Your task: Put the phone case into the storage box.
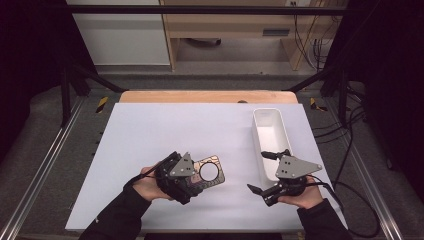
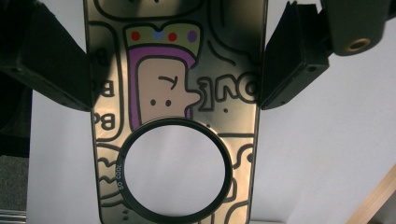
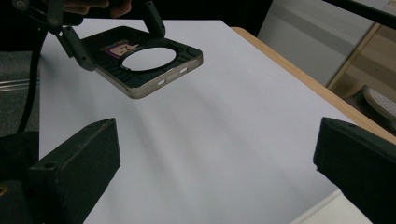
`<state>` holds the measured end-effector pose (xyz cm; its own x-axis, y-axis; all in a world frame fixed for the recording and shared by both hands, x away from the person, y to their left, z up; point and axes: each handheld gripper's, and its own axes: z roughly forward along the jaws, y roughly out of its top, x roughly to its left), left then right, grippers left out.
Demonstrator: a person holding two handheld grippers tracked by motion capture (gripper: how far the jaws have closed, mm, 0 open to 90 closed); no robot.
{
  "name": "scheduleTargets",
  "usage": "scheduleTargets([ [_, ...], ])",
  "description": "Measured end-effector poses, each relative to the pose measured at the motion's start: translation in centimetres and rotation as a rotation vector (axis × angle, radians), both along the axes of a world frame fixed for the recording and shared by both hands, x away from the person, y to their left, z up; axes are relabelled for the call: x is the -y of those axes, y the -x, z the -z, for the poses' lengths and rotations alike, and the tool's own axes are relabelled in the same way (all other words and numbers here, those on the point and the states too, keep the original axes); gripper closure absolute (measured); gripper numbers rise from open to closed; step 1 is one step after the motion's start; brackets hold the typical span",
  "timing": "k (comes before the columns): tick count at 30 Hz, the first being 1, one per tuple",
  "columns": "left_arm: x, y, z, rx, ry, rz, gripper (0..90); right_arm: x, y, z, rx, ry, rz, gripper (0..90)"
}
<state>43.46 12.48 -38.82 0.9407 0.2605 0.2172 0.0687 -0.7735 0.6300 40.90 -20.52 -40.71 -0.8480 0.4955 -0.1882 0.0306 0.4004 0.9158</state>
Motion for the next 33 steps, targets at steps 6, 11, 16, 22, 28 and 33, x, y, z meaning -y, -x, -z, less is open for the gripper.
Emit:
scheduleTargets([
  [6, 0.3, 0.1, 0.0, 0.019, -0.006, 0.022, 11.4, -0.7, 0.2, -0.2, 0.023, 0.052, -0.022, 1.2],
  [11, 0.5, 0.3, -0.1, 0.033, -0.009, 0.045, 11.4, -1.4, 0.2, -0.5, 0.041, 0.095, -0.039, 1.4],
  [16, 0.7, 0.6, -0.3, 0.048, -0.010, 0.064, 11.4, -2.0, 0.3, -0.8, 0.058, 0.134, -0.061, 1.5],
  [22, 1.2, 1.0, -0.6, 0.063, -0.009, 0.086, 11.4, -2.6, 0.3, -0.9, 0.071, 0.168, -0.084, 1.6],
  [28, 1.7, 1.1, -0.8, 0.070, -0.005, 0.099, 11.4, -3.2, 0.4, -1.1, 0.077, 0.182, -0.120, 1.4],
  [33, 2.0, 1.2, -0.9, 0.077, -0.010, 0.106, 11.4, -3.4, 0.5, -1.2, 0.075, 0.197, -0.145, 1.4],
])
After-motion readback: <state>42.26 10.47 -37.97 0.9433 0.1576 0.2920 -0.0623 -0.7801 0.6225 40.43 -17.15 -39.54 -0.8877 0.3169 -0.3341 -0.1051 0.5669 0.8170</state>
